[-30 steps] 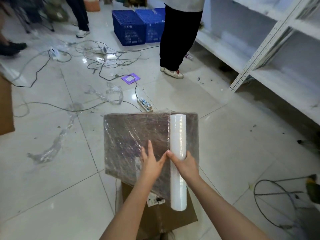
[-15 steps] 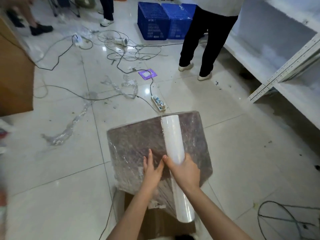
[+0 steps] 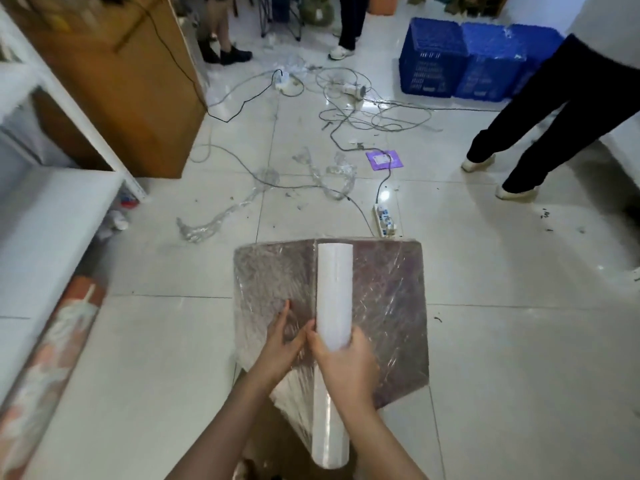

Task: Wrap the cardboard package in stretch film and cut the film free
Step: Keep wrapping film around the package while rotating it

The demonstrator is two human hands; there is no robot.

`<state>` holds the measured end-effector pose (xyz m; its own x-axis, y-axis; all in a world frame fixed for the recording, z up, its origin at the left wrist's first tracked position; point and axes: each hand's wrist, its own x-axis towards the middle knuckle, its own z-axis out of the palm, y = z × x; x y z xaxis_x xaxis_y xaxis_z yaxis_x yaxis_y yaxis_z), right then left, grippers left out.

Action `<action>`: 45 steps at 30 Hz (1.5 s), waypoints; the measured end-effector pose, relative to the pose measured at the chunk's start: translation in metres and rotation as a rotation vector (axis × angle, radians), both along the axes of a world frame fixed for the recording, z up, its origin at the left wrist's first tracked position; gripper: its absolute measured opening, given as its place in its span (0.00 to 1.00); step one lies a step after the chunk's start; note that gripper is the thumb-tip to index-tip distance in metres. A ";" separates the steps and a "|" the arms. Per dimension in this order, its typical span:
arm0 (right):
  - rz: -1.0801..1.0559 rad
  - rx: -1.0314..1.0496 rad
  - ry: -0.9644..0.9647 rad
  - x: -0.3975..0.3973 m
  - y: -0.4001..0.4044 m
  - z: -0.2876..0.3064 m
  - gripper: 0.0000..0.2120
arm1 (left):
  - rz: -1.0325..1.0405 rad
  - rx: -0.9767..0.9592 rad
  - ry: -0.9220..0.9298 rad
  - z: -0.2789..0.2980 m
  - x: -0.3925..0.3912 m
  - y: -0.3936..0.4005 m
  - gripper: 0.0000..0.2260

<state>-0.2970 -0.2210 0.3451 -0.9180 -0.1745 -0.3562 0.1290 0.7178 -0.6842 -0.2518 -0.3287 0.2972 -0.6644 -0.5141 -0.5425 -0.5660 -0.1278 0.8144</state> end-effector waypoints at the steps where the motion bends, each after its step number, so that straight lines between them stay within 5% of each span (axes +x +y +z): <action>1: 0.023 -0.029 0.000 -0.001 0.006 -0.002 0.26 | 0.005 -0.025 0.008 0.000 0.001 0.004 0.38; 6: 0.281 -0.106 -0.107 -0.006 0.039 -0.010 0.27 | 0.074 -0.055 0.016 0.000 0.008 0.026 0.40; 13: 0.347 -0.172 -0.189 -0.015 0.044 -0.003 0.29 | 0.088 -0.077 0.014 -0.001 0.017 0.032 0.44; 26: 0.361 -0.160 -0.132 0.006 0.028 -0.005 0.32 | 0.205 -0.054 0.198 0.007 0.023 0.023 0.28; 39: 0.378 -0.142 -0.101 0.006 -0.009 -0.005 0.31 | 0.268 -0.037 0.149 -0.015 0.048 -0.003 0.50; 45: 0.495 -0.134 -0.257 -0.003 -0.020 -0.007 0.31 | 0.237 -0.081 0.148 -0.025 0.058 -0.006 0.48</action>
<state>-0.2997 -0.2405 0.3379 -0.6021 -0.6205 -0.5024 -0.0255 0.6439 -0.7647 -0.1935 -0.3347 0.2721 -0.5895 -0.7021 -0.3995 -0.4019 -0.1740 0.8990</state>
